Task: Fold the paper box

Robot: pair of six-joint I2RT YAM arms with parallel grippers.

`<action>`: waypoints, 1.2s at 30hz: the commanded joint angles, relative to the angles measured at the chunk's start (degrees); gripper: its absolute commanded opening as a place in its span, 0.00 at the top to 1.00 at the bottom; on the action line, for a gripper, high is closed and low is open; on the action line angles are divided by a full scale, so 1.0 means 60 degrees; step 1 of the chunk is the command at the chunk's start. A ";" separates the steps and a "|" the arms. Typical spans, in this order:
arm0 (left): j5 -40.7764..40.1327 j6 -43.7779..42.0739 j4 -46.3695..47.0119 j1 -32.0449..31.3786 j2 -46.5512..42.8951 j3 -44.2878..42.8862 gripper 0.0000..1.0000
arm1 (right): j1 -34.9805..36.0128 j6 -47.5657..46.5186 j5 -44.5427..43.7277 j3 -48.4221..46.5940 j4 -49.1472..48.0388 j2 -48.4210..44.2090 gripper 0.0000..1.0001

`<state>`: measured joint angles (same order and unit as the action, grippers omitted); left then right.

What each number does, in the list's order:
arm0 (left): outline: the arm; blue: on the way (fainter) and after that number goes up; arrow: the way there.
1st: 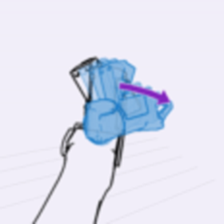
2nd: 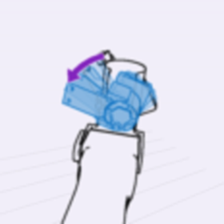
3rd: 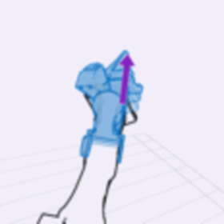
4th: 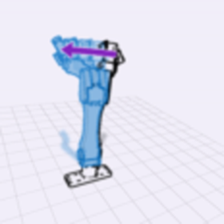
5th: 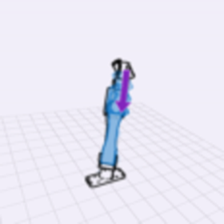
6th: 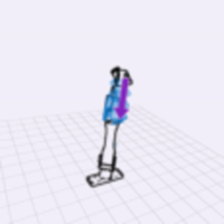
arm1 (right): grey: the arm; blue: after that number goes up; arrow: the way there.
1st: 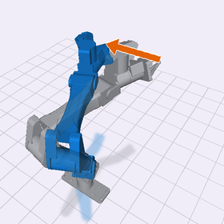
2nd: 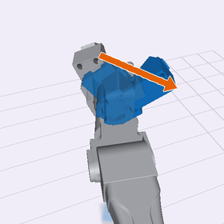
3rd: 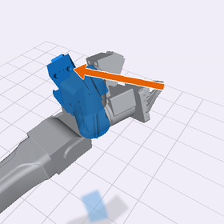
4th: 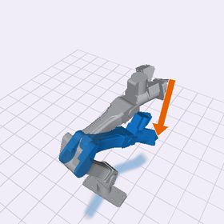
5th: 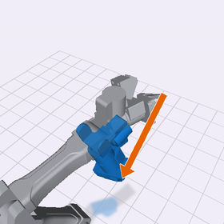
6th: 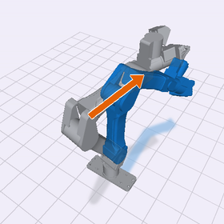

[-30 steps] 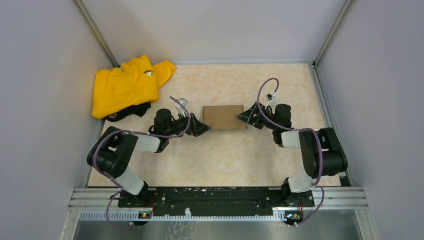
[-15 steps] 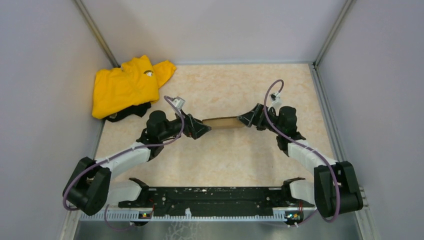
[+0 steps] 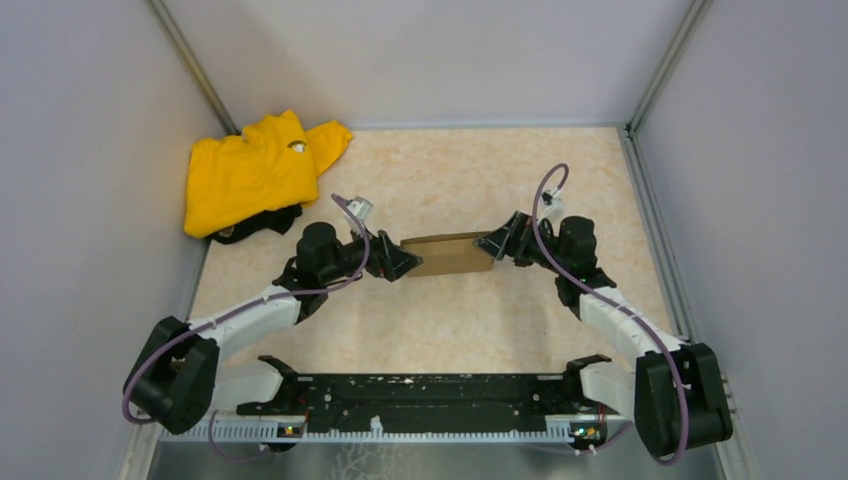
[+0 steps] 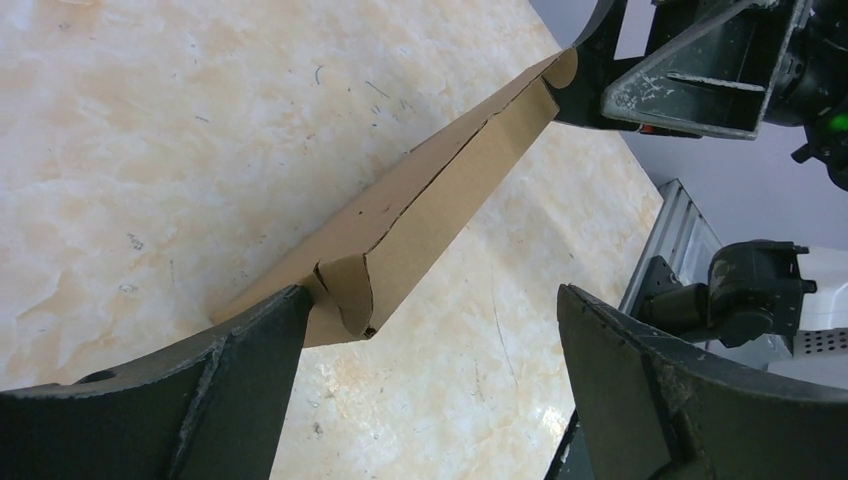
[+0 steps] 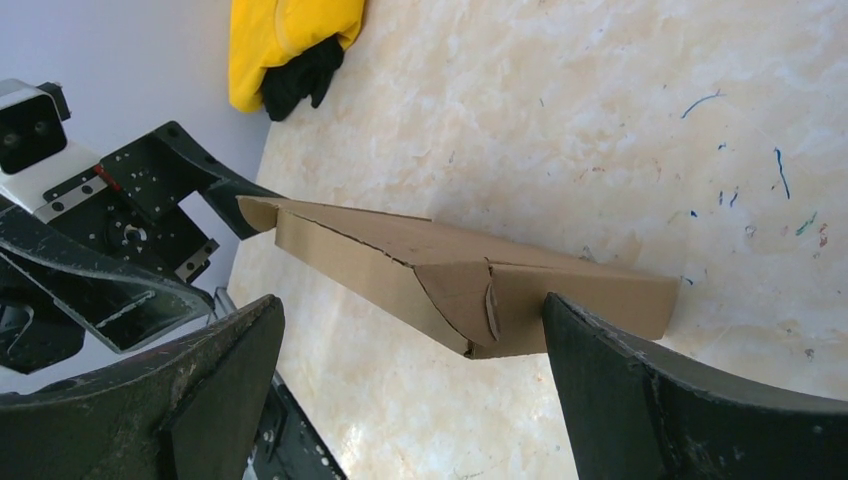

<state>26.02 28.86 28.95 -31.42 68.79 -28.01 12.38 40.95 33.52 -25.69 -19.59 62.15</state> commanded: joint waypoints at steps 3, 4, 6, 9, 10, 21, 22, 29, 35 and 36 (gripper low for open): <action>-0.0048 -0.0204 0.0140 -0.0142 0.0694 -0.0348 0.01 | 0.0236 0.0002 0.0415 -0.0020 -0.0419 0.0127 0.01; -0.0053 -0.0237 0.0110 -0.0140 0.0788 -0.0476 0.01 | 0.0236 -0.0006 0.0419 -0.0057 -0.0417 0.0194 0.01; -0.0050 -0.0286 0.0044 -0.0143 0.1007 -0.0630 0.01 | 0.0239 -0.0034 0.0419 -0.0117 -0.0431 0.0273 0.01; -0.0123 -0.0334 0.0052 -0.0150 0.1066 -0.0684 0.01 | 0.0236 -0.0092 0.0390 -0.0156 -0.0385 0.0305 0.01; -0.0179 -0.0384 0.0035 -0.0141 0.1060 -0.0696 0.01 | 0.0236 -0.0113 0.0377 -0.0169 -0.0364 0.0326 0.01; -0.0691 -0.0752 -0.0709 -0.0108 0.0564 -0.0892 0.01 | 0.0236 -0.0518 0.0024 -0.0455 0.0463 0.0121 0.01; -0.0724 -0.0765 -0.0747 -0.0092 0.0559 -0.0884 0.01 | 0.0236 -0.0525 -0.0016 -0.0463 0.0482 0.0134 0.01; -0.0827 -0.0782 -0.0735 -0.0052 0.0842 -0.0935 0.01 | 0.0236 -0.0503 -0.0040 -0.0420 0.0298 0.0349 0.01; -0.0873 -0.0804 -0.0645 -0.0009 0.0877 -0.0916 0.01 | 0.0236 -0.0574 0.0007 -0.0594 0.0379 0.0390 0.01; -0.0894 -0.0832 -0.0712 -0.0008 0.0814 -0.0942 0.01 | 0.0236 -0.0631 -0.0011 -0.0647 0.0530 0.0362 0.01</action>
<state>21.39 24.84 24.32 -31.68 74.15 -31.99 13.23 38.94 33.45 -25.65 -15.79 64.53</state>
